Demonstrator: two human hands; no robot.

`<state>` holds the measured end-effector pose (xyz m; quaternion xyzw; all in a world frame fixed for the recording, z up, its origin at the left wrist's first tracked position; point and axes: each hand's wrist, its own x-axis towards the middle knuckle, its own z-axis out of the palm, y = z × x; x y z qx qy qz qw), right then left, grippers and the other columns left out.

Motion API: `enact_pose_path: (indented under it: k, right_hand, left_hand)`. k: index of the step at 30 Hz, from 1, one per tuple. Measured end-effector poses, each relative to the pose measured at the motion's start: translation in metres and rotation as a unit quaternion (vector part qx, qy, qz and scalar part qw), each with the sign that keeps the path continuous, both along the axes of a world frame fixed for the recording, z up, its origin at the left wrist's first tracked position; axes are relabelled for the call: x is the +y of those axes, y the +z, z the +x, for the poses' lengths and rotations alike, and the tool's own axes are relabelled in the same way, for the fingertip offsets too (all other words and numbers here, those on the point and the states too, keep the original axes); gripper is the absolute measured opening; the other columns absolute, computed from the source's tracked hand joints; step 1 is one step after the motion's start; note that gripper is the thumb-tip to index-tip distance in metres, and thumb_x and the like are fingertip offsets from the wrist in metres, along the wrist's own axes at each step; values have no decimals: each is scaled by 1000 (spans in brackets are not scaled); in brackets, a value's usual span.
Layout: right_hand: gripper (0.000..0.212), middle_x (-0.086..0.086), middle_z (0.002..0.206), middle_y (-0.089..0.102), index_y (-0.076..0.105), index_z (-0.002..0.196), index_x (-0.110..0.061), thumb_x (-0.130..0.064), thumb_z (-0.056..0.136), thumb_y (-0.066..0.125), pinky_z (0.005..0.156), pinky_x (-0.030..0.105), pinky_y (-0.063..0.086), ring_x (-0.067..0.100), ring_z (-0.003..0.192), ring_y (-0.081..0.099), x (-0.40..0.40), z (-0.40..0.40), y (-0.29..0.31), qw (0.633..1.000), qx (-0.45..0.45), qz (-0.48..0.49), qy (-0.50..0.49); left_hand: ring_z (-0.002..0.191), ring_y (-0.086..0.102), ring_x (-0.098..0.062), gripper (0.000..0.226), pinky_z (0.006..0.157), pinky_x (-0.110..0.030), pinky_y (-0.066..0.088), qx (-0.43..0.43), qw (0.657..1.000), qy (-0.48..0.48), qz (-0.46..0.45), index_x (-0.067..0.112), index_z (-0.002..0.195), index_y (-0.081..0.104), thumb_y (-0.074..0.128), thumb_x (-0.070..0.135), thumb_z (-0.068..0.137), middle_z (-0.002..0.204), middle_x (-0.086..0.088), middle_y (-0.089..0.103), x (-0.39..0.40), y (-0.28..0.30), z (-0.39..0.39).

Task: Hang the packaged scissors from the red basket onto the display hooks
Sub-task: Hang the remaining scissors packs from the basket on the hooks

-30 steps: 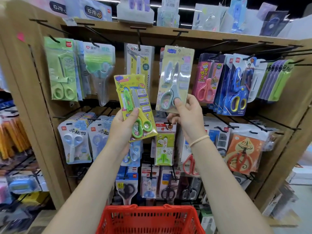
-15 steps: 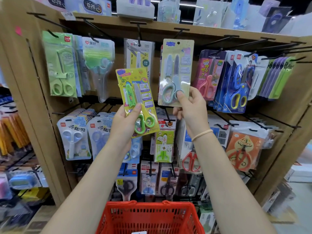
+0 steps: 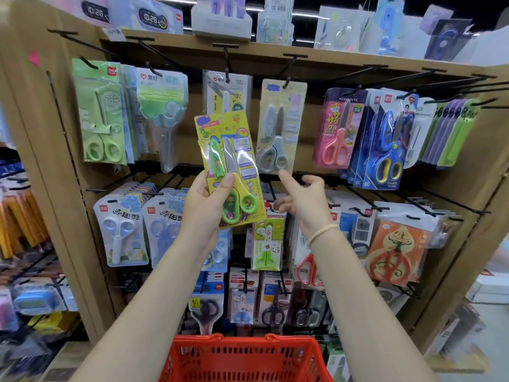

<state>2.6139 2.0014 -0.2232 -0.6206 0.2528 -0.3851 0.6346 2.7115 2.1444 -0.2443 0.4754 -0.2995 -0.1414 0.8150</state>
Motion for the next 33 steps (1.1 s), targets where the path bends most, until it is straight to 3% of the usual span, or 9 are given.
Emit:
enact_pose_path:
  k: [4, 7, 11, 13, 16, 24, 29, 33]
  right_hand:
    - [37, 5, 103, 64, 52, 118, -11, -42, 99, 58, 42, 26, 42, 16, 52, 61, 20, -15, -15, 996, 21, -52, 67]
    - [22, 3, 91, 68, 60, 103, -9, -30, 102, 57, 42, 27, 38, 18, 49, 60, 30, -20, -18, 987, -6, -91, 135]
    - [10, 7, 83, 68, 56, 102, -6, -16, 103, 56, 42, 23, 46, 18, 50, 61, 26, -24, -8, 986, -93, -79, 110]
    - [10, 8, 83, 67, 55, 99, -7, -16, 103, 56, 43, 23, 48, 18, 50, 62, 21, -24, -2, 986, -121, -75, 87]
    - [12, 17, 84, 62, 52, 100, -5, -16, 103, 55, 43, 24, 49, 17, 49, 62, 14, -21, 8, 985, -142, -79, 59]
    - [25, 20, 93, 61, 51, 109, 5, -18, 102, 58, 42, 24, 48, 17, 47, 61, 6, -10, 25, 986, -139, -84, 46]
    - [12, 12, 92, 69, 55, 99, -8, -19, 101, 60, 41, 22, 46, 16, 49, 61, 5, -9, 21, 985, -143, -83, 48]
    - [17, 13, 92, 71, 53, 107, -4, -18, 101, 60, 40, 22, 46, 17, 47, 60, 6, -9, 19, 986, -146, -78, 36]
  left_hand:
    - [103, 74, -23, 17, 85, -44, 61, -21, 1000, 0, 5, 19, 118, 66, 62, 17, 101, 109, -1, 77, -10, 8, -1]
    - [96, 72, -26, 13, 86, -50, 61, -47, 999, -8, 13, 13, 113, 66, 65, 17, 100, 104, -8, 75, -23, 20, -5]
    - [91, 73, -14, 18, 78, -31, 59, -110, 993, -38, 33, 16, 115, 65, 69, 17, 97, 96, 4, 78, -31, 30, -13]
    - [90, 73, -14, 32, 78, -30, 59, -133, 989, -48, 46, 22, 122, 61, 73, 15, 93, 94, 6, 78, -31, 30, -14]
    - [93, 75, -23, 47, 79, -40, 62, -131, 989, -39, 49, 29, 128, 56, 77, 13, 90, 93, -3, 78, -31, 26, -13]
    - [78, 72, -25, 46, 79, -48, 63, -130, 991, -7, 22, 26, 131, 57, 74, 8, 92, 85, -12, 70, -38, 36, -11]
    - [75, 72, -22, 48, 73, -38, 63, -132, 991, -6, 25, 24, 135, 55, 74, 8, 93, 80, -8, 70, -39, 32, -10]
    - [73, 72, -21, 48, 70, -34, 62, -130, 991, -5, 24, 23, 134, 55, 73, 7, 93, 79, -6, 70, -39, 30, -9]
